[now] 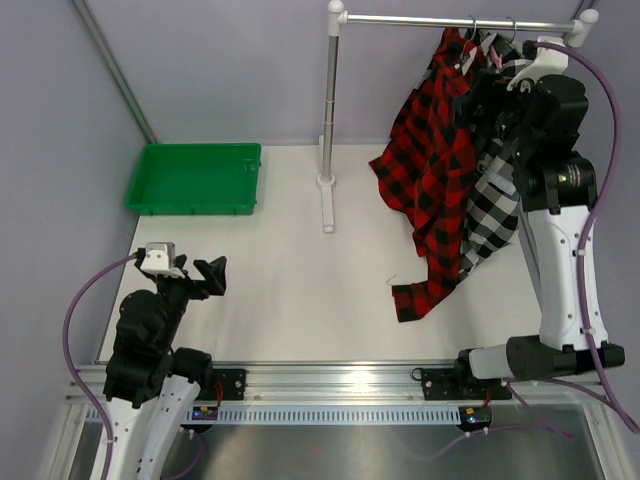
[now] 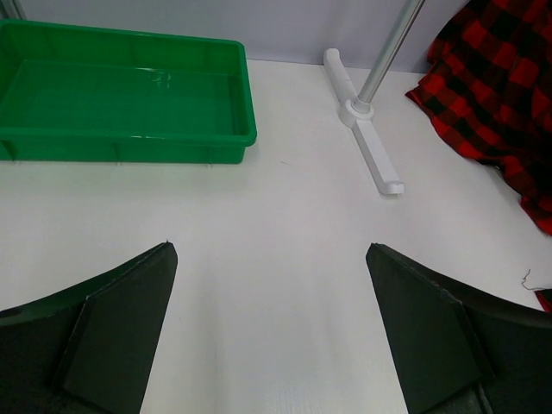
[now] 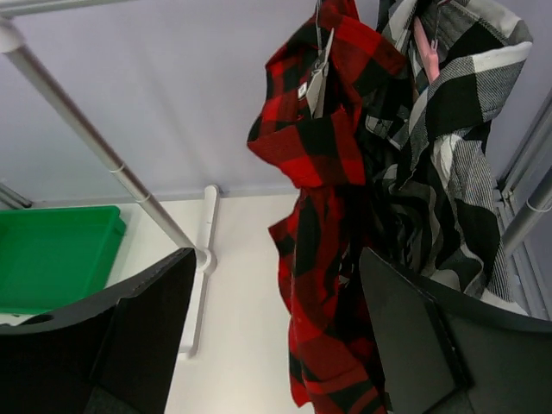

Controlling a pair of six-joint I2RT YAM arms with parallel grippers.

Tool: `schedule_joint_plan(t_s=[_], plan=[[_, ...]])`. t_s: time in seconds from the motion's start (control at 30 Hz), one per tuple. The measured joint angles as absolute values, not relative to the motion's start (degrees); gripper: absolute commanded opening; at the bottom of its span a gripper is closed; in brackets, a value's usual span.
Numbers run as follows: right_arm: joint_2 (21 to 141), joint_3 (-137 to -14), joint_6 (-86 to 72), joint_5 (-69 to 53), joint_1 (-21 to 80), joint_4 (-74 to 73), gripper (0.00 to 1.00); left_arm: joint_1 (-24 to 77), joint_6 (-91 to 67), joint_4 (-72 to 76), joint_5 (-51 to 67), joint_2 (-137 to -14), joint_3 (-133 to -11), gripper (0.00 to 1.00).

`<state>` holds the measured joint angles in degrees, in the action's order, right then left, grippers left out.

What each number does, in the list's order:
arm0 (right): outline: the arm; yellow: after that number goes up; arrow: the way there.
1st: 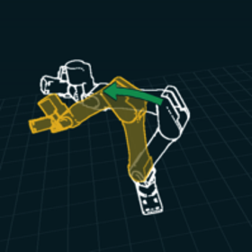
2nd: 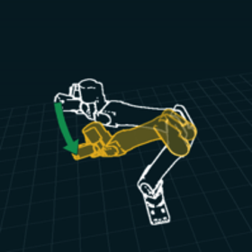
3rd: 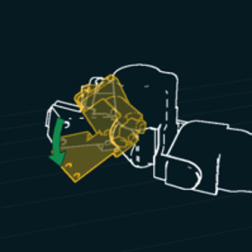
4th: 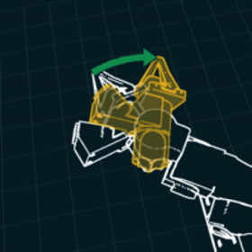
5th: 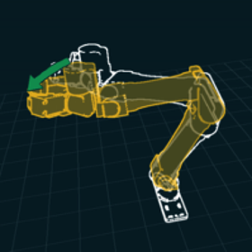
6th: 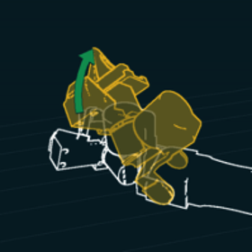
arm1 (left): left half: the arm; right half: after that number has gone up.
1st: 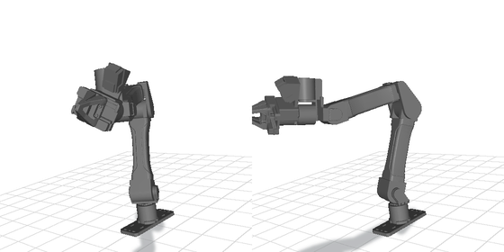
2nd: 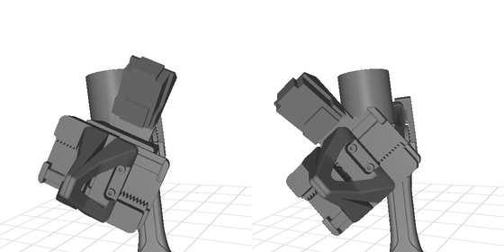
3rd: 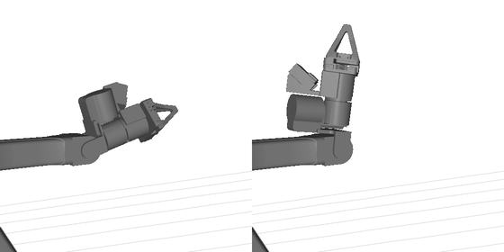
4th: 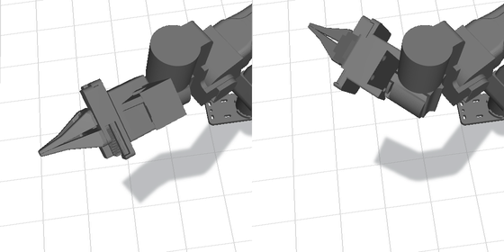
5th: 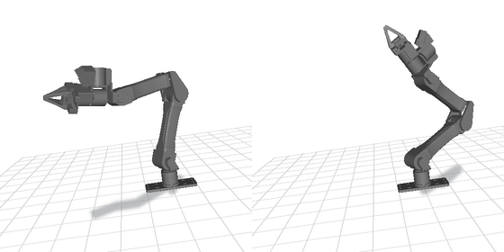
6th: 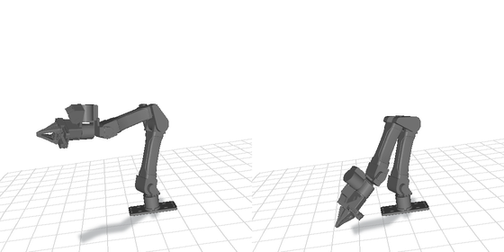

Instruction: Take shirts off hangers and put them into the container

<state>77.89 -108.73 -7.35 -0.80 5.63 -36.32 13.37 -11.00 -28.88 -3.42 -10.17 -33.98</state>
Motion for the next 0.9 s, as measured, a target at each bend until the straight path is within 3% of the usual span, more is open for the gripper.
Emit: schedule_joint_plan(t_s=[0.4, 0.57, 0.63, 0.77, 0.9], plan=[[91.2, -118.0, -5.5, 1.6, 5.6, -37.8, 0.50, 13.8, -11.0, -28.8, -3.4, -9.7, -33.7, 0.99], [94.4, -119.7, -4.9, 2.5, 5.6, -38.5, 0.46, 13.9, -11.0, -28.8, -3.4, -9.4, -33.6, 0.99], [95.8, -121.0, -4.4, 2.6, 5.6, -38.9, 0.35, 14.0, -11.0, -28.9, -3.4, -9.4, -33.6, 0.99], [97.4, -122.1, -3.9, 3.1, 5.6, -38.9, 0.29, 14.2, -11.0, -28.8, -3.4, -9.3, -33.6, 0.99], [97.6, -122.4, -3.2, 3.9, 5.6, -39.2, 0.05, 14.3, -11.0, -28.8, -3.4, -9.3, -33.6, 0.99]])
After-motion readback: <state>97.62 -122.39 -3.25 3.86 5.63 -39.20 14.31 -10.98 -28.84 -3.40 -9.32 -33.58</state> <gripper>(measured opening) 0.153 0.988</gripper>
